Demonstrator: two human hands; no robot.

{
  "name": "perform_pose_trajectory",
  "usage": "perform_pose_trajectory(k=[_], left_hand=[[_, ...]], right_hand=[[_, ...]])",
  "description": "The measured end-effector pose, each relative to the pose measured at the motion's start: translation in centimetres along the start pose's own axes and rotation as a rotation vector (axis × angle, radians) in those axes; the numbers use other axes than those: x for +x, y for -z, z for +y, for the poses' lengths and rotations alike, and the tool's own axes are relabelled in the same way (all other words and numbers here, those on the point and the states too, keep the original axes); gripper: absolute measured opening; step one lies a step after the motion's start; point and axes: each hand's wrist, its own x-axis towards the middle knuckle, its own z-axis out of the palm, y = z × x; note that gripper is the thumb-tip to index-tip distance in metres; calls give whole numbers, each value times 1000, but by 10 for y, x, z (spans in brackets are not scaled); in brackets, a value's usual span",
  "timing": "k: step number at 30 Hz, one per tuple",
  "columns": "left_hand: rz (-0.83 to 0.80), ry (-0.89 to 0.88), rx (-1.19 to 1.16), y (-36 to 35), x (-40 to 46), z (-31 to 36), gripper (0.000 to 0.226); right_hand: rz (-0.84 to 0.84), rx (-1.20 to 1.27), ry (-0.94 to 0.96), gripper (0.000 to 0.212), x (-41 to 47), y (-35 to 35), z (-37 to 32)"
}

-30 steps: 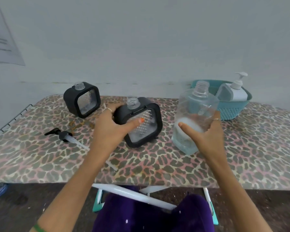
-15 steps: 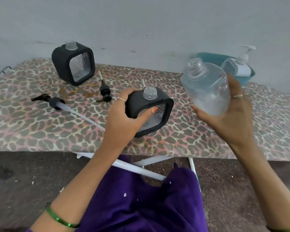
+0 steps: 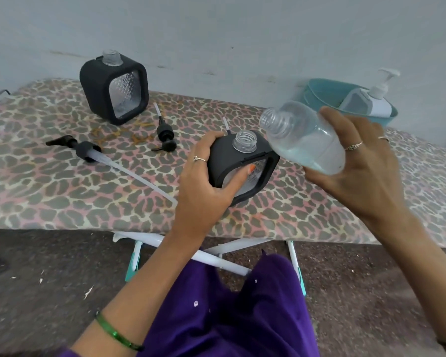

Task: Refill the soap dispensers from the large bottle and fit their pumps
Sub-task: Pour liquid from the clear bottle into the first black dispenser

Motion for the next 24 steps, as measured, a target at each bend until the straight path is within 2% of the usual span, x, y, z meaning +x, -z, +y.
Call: perform_pose_trajectory(k=[15,19,24], left_hand=[[16,-30,34,-2,-1,0,63],[20,-27,33,-2,-1,1,62],[19,-19,20,-1,-2,2,61]], right_hand=[[0,-135,75,92,7,9,11],[24,-146,96,77,8,10,11],[38,-163,100,70,9,11,11]])
